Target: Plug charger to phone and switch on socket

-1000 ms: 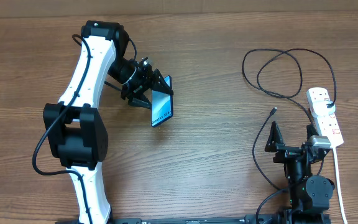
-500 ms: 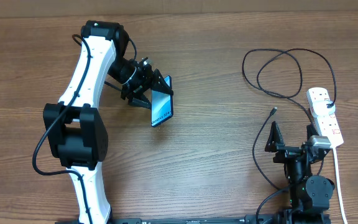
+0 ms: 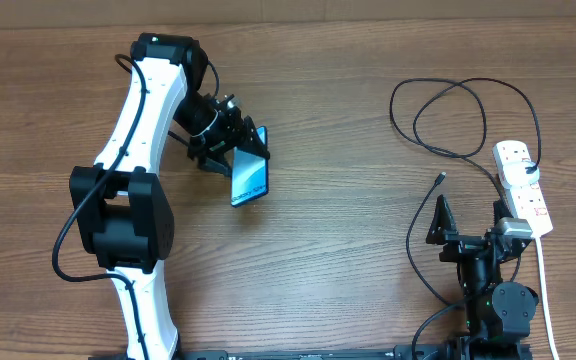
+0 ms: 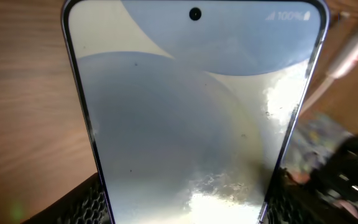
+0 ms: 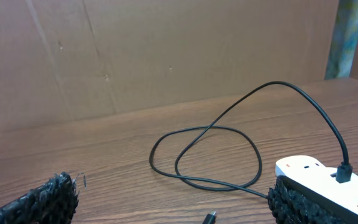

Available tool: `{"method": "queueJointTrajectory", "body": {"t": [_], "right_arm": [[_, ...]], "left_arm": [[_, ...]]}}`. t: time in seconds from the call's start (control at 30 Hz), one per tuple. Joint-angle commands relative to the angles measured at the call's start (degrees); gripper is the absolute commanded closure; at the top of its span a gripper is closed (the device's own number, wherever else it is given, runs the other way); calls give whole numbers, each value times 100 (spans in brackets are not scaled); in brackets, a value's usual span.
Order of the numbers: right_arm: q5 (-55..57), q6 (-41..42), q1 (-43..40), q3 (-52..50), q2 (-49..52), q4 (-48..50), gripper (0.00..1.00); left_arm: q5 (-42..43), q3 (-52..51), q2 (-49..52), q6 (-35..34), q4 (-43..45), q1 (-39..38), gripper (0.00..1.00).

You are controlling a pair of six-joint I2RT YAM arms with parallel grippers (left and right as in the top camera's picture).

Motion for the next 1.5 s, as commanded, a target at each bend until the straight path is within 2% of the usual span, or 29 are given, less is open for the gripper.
{"method": "queueJointTrajectory", "body": {"t": [0.0, 0.2, 0.33, 0.83, 1.13, 1.27, 1.47], "right_arm": [[-7, -22, -11, -59, -66, 31, 0], [-7, -22, -11, -59, -68, 31, 0], [-7, -22, -11, -59, -68, 31, 0], [-7, -22, -11, -59, -68, 31, 0], [-7, -22, -11, -59, -68, 33, 0], [-57, 26, -11, -59, -66, 33, 0], [-264, 304, -11, -59, -68, 50, 0]], "left_arm": [[-920, 133, 17, 151, 94, -39, 56], [-1639, 579, 2, 179, -160, 4, 57], [-1635, 813, -299, 197, -157, 4, 56], [-1661, 872, -3003, 149, -155, -2, 56], [-1788, 592, -3589, 144, -153, -4, 56], [-1810, 197, -3587, -175, 24, -2, 56], [-1720, -975, -3585, -1329, 1016, -42, 56]]}}
